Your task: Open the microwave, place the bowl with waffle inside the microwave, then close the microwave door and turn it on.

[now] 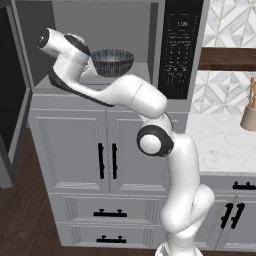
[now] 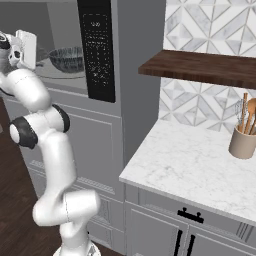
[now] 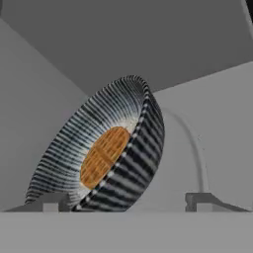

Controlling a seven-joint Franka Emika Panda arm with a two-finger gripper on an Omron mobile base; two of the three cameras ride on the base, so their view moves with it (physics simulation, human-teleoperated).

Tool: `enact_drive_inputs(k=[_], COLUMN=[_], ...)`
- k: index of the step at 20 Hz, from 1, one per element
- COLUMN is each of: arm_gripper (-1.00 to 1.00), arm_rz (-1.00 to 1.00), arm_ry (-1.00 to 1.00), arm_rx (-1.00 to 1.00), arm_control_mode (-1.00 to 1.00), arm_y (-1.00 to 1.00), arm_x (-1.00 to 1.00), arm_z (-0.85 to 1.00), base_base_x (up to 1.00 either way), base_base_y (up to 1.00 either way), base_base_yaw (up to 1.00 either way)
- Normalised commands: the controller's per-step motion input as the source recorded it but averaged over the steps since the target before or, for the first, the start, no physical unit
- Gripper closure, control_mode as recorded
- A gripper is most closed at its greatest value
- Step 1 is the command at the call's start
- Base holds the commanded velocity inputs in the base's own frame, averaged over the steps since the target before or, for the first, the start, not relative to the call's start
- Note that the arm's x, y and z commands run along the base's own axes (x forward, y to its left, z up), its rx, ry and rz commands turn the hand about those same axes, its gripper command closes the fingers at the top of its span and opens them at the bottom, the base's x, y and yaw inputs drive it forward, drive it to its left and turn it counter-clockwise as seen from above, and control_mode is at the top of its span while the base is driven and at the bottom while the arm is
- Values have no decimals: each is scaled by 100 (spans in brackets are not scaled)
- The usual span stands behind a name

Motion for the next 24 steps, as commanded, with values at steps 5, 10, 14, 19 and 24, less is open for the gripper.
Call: enact_drive_inputs(k=[5,10,14,19,24], arm_gripper=[-100,-100,-100,-100,-100], arm_rz=[1,0,0,5,12], arm_ry=[-44,-8,-22,-44,-48], arm_rx=[0,-11,-12,-4,-24], arm_control_mode=[-100,-100,-100,-100,-100], arm_y=[-68,-80,-95,-70,-9], arm_x=[-100,-100,-100,-100,-100], arm_z=[-29,-97,-94,-26,-3], base_base_x=[0,0,0,0,0], base_base_y=[0,0,0,0,0], base_base_yaw=[0,0,0,0,0])
